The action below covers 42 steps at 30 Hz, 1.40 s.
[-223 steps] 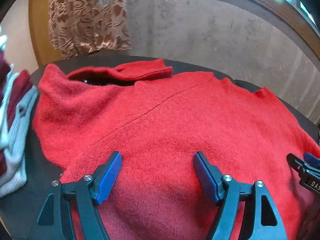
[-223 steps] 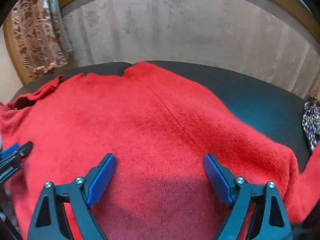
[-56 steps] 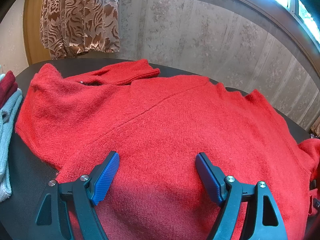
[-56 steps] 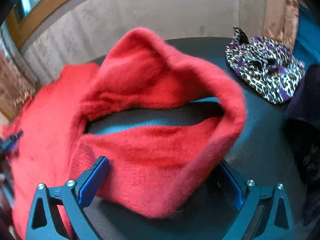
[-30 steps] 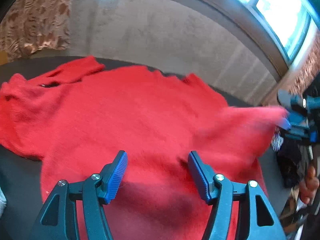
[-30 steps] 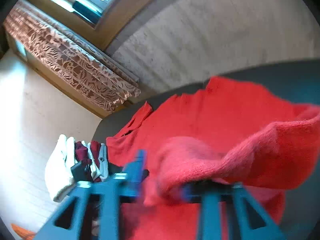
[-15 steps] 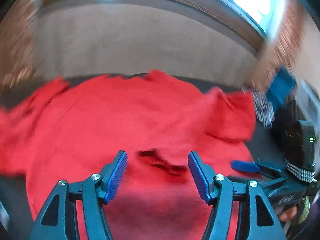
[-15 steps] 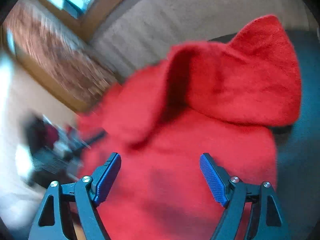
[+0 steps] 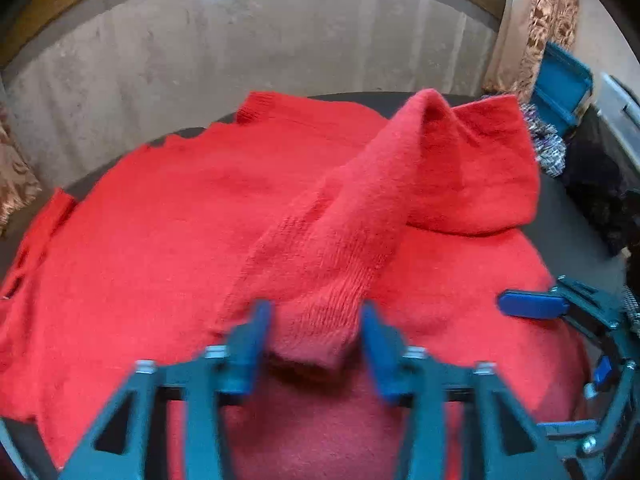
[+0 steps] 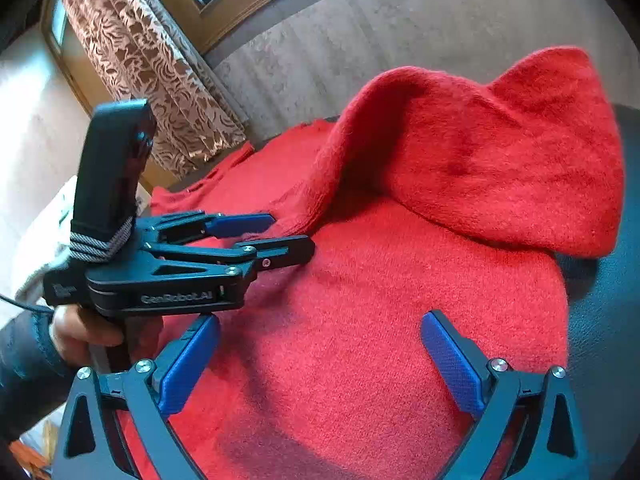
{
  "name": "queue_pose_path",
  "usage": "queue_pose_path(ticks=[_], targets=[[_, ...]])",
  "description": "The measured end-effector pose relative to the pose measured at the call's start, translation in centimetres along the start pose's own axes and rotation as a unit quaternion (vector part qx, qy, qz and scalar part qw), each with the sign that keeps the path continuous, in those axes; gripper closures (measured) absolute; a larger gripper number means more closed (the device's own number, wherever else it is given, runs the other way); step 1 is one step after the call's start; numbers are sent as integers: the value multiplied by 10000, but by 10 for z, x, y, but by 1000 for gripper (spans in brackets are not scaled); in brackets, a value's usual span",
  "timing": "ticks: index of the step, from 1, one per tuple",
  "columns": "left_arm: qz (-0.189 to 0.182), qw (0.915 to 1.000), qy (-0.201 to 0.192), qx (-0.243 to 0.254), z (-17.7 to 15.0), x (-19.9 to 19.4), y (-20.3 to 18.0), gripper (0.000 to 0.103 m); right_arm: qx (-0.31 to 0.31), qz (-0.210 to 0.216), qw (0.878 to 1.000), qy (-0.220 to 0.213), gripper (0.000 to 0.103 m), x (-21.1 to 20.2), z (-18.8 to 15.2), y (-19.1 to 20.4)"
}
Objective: Fold clothes
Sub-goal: 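Grasp the sleeve cuff with the left tool and lift it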
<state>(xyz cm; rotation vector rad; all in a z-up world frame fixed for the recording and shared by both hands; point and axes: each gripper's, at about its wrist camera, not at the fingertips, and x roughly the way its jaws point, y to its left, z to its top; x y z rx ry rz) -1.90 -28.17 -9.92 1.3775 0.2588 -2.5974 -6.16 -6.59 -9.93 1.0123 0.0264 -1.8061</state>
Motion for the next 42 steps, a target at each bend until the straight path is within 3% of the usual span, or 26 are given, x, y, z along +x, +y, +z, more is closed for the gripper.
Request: queue_pose_path(ticks=[2,4,7,11,13,15,20,23,25,30,31,34,37,38,40,42], targets=[[-433,9974,72,-570,10,-6,15,92,-112,-111,9999,24,0,2,-1,3],[-1032,9879,-146,-1149,22,-24,33,92,-236,-258,9994,50,0,5,-2,8],[-2023,9594,-499,-1899,35,-61,67,92,-275,-316,9991,69,0,6,-2,10],[-2749,9231,-889,-2538,41,-104,103,92,-256,-293,9992,62,0,5,-1,8],[-2943,9077,-954,-2835,36,-117,120,92,-262,-302,9992,64,0,5,-1,7],[-2873,9023,-907,-3083,29,-124,134,92,-265,-302,9992,66,0,3,-2,5],[-2103,9084,-322,-3599,3,-113,167,92,-246,-266,9993,54,0,4,-2,4],[-1681,8980,113,-4064,-16,-100,186,92,-224,-238,9995,42,0,6,-2,5],[-1724,8829,139,-4366,-19,-94,197,93,-207,-217,9995,33,0,5,-2,4],[-2044,8845,-408,-4173,9,-120,198,92,-146,-148,9998,8,0,6,-1,3],[-2001,8846,-319,-4199,14,-118,202,92,-139,-139,9998,4,0,7,-1,3],[-1852,8813,580,-4308,17,-92,213,87,-124,-115,9999,-5,0,8,-1,5],[-1523,8665,1062,-4633,-1,-79,228,86,-87,-71,9999,-23,0,8,-1,4],[-1450,8611,1071,-4753,-8,-78,234,86,-78,-58,9999,-28,0,8,-1,4],[-1459,8533,683,-4958,-20,-91,245,80,-58,-33,10000,-35,0,6,-2,2],[-1270,8531,258,-5054,-29,-109,255,70,-42,-14,10000,-40,0,6,-2,1]])
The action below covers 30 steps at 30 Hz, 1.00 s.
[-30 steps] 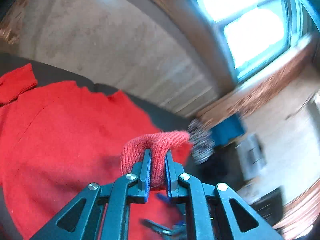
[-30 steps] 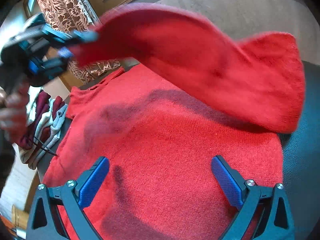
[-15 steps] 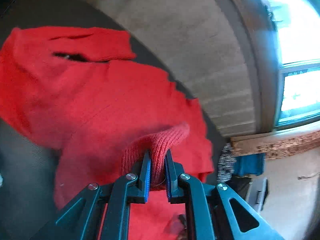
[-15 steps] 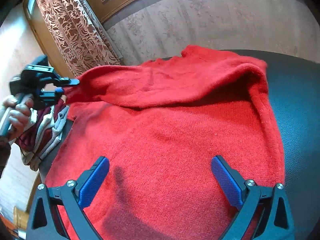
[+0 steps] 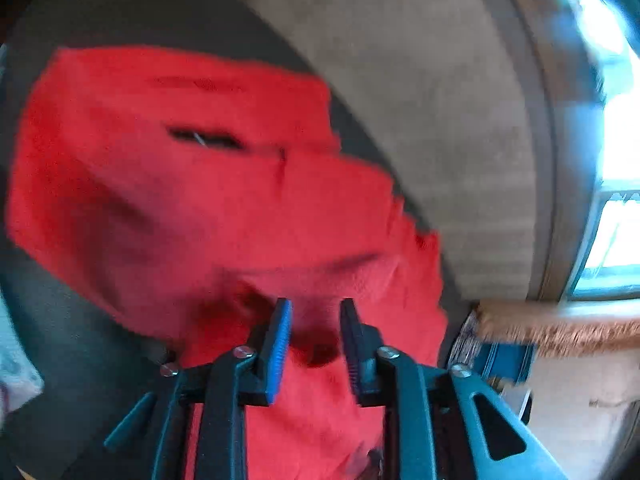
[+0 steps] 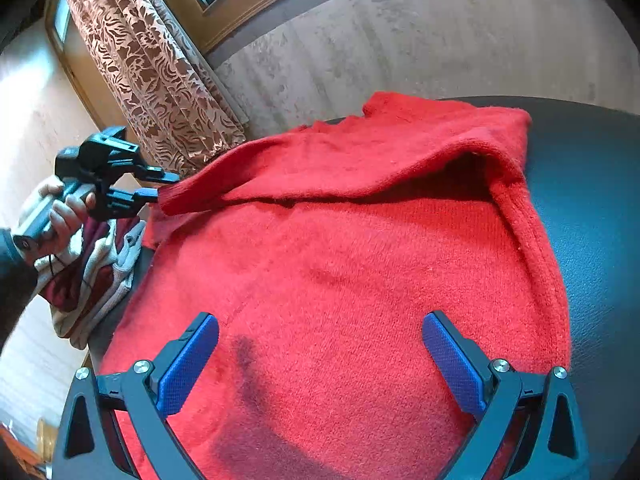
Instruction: Fold clothes
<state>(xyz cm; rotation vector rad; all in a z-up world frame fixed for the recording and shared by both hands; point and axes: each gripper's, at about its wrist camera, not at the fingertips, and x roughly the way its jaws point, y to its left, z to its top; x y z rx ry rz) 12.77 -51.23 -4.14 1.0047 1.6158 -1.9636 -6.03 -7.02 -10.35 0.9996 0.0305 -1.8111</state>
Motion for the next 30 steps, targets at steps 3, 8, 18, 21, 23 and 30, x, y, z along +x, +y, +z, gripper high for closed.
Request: queue_pose_path(ticks=[3,8,18,21,23,30], targets=[[414,9955,-651,547,-3,-27,-3,60,13,17,10000,-5,0,0,0,0],[961,9701,-891,2042,-30,-34,-20,51,4,7,10000,-5,0,0,0,1],[-187,9996,-206,-82,-10,51,20,52,-274,-367,9987,207,0,6,2,13],[-454,9967,-532,-418,-4,54,22,53,-1040,-901,9888,581,2,7,6,30],[-533,9955,-636,-449,-3,53,23,56,-1372,-1383,9806,203,3,-9,13,31],[-455,9966,-616,-304,-5,53,23,76,-1546,-2654,9514,-209,6,-21,55,-27]])
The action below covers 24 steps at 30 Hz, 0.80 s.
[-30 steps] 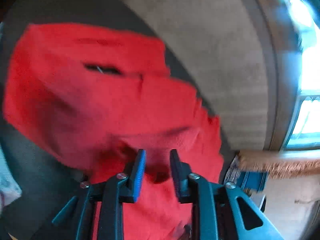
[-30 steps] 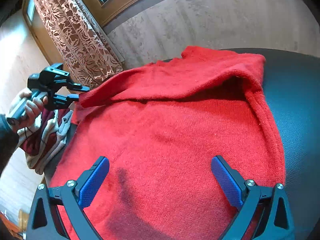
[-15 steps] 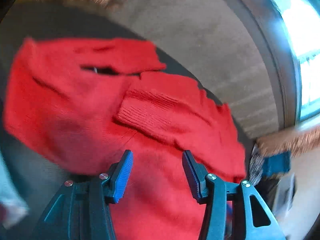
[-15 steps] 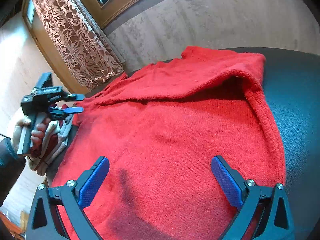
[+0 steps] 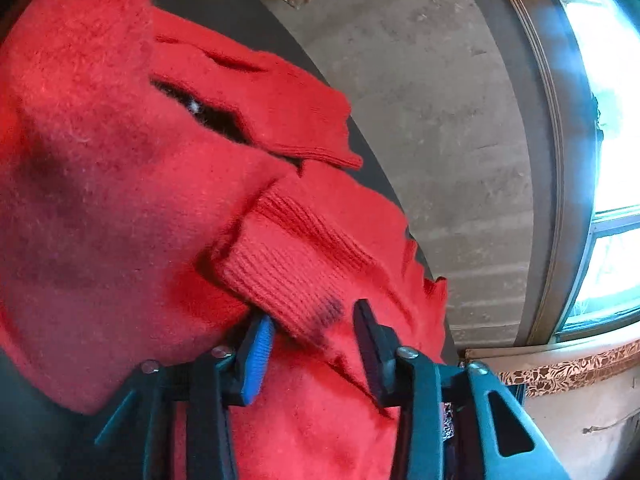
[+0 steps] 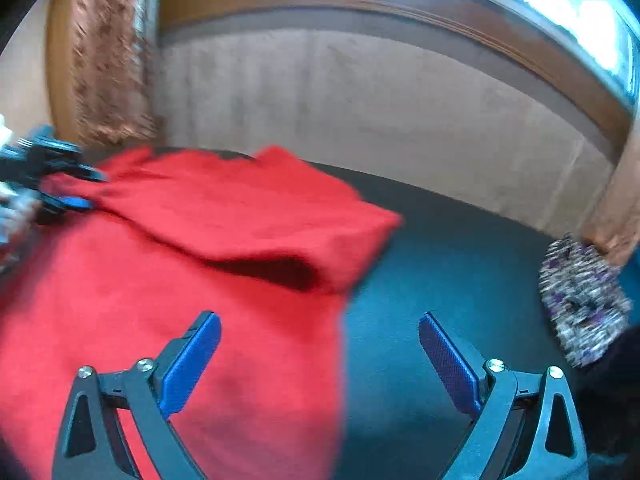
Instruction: Fold clothes
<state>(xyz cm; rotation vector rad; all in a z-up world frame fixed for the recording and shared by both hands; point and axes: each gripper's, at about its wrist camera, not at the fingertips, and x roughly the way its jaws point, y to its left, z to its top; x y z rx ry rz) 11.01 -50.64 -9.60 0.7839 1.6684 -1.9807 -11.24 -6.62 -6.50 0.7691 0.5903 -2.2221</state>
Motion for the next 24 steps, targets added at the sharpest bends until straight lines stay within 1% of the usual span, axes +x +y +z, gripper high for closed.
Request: queue_pose_path(ticks=[3,5,6,8,9,10,11,12,14,16,18,19,20,22,23,24], targets=[[63,10000,-39,-24,1,3,5,91,-475,1,9988,73,6,19,8,3],[31,9999,-88,101,1,8,4,94,-725,33,9973,112,10,31,15,8],[16,9997,-112,210,0,8,0,95,-897,-66,9959,107,13,38,19,12],[50,9987,-202,460,-1,9,-11,96,-1173,-234,9927,152,34,49,24,18],[36,9980,-263,576,-2,7,-18,97,-1305,-314,9908,177,66,55,27,20],[-32,9974,-306,657,-3,5,-23,97,-1276,-290,9911,238,97,57,29,17],[-192,9970,-315,675,-4,1,-26,97,-1210,-242,9919,306,96,58,32,13],[-319,9964,-310,718,-7,-2,-29,97,-1135,-283,9927,285,96,55,32,7],[-399,9950,-234,886,-15,-5,-34,97,-994,-383,9940,250,96,46,27,-6],[-227,9943,-109,1039,-23,2,-35,97,-936,-384,9940,406,96,46,13,-18],[15,9934,-24,1150,-30,9,-35,97,-972,-371,9928,590,96,48,-6,-21],[125,9928,8,1188,-34,11,-33,97,-993,-399,9924,602,96,48,-13,-21],[221,9923,33,1220,-38,12,-30,97,-1016,-444,9925,524,96,46,-18,-21],[388,9911,97,1268,-46,15,-23,97,-1068,-474,9921,454,83,42,-21,-23],[413,9910,129,1266,-48,16,-20,97,-1074,-517,9918,454,77,40,-21,-25],[427,9908,103,1281,-50,13,-17,97,-1074,-567,9915,460,63,38,-21,-28]])
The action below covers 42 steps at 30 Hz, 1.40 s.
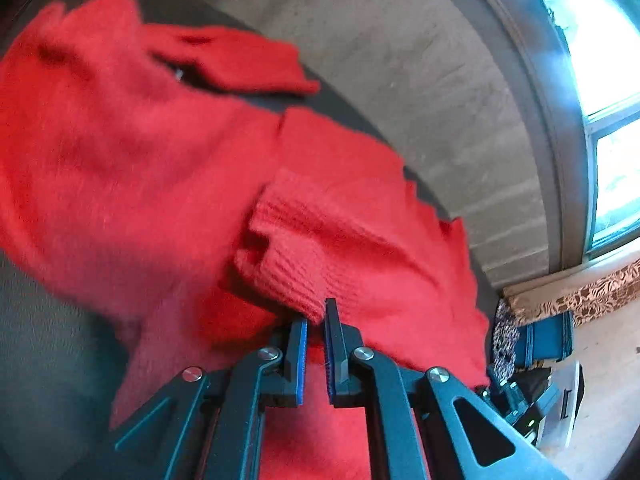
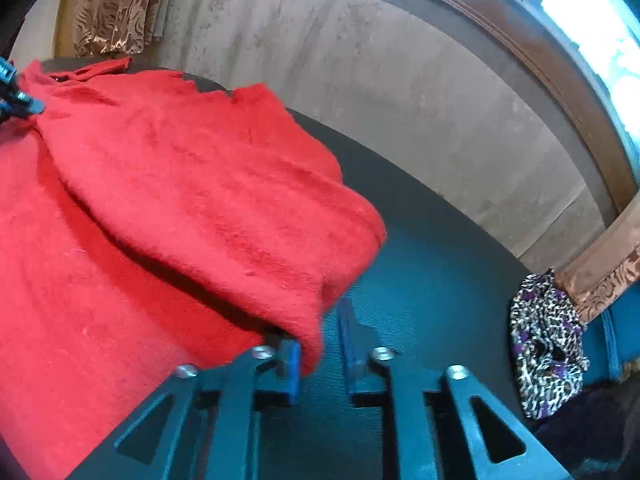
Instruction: Fold clothes
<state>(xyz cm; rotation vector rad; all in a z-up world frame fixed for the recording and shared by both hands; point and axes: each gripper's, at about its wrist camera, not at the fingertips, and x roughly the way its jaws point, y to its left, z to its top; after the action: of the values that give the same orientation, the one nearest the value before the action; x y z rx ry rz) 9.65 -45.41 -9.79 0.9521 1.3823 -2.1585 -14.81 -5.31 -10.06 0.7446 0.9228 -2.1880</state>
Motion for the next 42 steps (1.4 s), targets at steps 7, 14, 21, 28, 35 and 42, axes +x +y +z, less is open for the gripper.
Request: queue_pose_path(ticks=[7,14,21,28,35,42], targets=[[-179,9995,-21,-246,6,-19,16,92,290,305,9987,299,10,-29,-13,-35],[55,9966,-803,193,8,-49,-5,92,374,514,9969,462,7,-50,9,-26],[750,9758,-702,1930,-10,-23,-57,88,-24,231,9890,1463,7,-62,-15,-32],[1296,9574,-689,2488,-33,12,-64,87,2443,2002,9488,19,7,-106,-10,-82],[1138,9695,-1108,1866,-43,6,-45,86,4090,3032,8602,-289,6,-25,-9,-39],[834,9828,-1534,599,-58,6,-42,87,3700,1870,9096,-258,21,25,-2,-43]])
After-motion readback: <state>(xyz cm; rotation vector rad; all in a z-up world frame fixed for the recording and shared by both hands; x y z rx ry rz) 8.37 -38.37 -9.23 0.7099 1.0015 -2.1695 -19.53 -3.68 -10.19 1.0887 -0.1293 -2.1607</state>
